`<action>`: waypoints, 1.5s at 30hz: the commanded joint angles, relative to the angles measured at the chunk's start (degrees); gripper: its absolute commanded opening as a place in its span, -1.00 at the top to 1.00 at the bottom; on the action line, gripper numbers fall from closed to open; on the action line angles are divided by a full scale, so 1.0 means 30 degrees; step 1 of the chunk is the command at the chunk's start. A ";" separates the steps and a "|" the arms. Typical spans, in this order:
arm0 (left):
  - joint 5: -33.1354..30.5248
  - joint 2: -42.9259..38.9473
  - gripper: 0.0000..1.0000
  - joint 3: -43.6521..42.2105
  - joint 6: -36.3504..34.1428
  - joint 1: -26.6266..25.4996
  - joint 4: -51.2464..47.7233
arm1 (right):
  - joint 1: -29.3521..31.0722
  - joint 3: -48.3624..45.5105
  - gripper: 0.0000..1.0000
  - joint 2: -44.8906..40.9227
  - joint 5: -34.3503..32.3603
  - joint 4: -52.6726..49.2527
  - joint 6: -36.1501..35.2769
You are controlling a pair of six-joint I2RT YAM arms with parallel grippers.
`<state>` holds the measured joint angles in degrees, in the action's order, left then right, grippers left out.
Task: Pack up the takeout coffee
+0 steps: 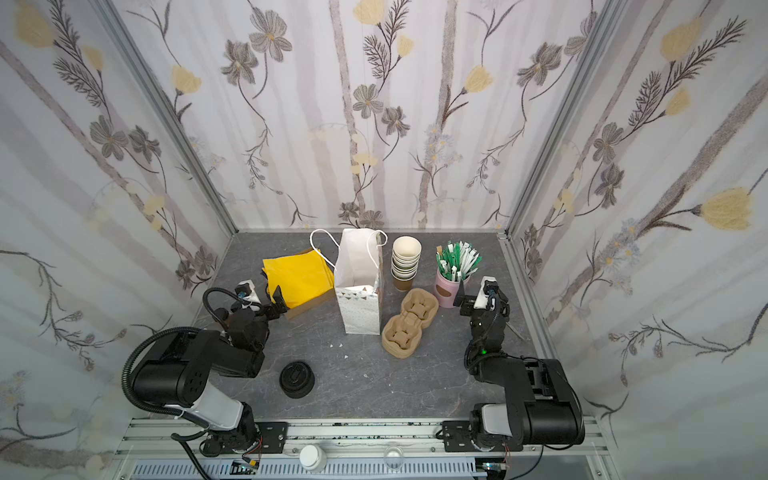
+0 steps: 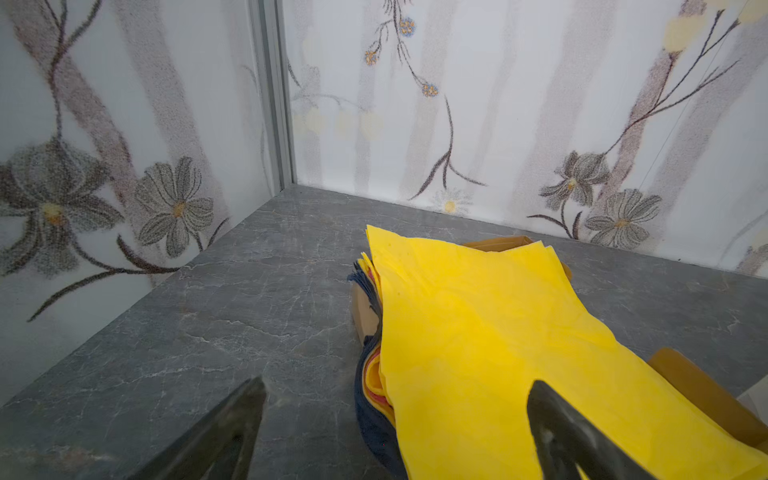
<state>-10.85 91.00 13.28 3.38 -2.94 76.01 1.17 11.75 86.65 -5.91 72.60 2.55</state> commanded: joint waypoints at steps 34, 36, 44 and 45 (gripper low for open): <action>0.0116 -0.0025 -1.00 0.0137 0.0013 0.0039 0.0357 | 0.0006 0.0011 -0.99 -0.0052 0.0198 0.0677 -0.0138; 0.0123 -0.0034 -1.00 0.0123 0.0010 0.0044 0.0358 | -0.0009 -0.0009 -0.99 -0.0055 0.0230 0.0728 -0.0137; -0.0384 -0.1009 -1.00 -0.0240 0.0114 0.0036 0.0330 | 0.0050 -0.0342 -0.99 -0.0715 -0.0336 0.0839 -0.0090; -0.0451 -0.1392 -1.00 -0.0401 0.0134 0.0040 0.0328 | 0.0078 -0.0501 -0.99 -0.1143 -0.0561 0.0810 -0.0029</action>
<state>-10.94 88.79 12.84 3.40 -2.87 75.53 1.23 10.87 84.99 -5.96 72.58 2.55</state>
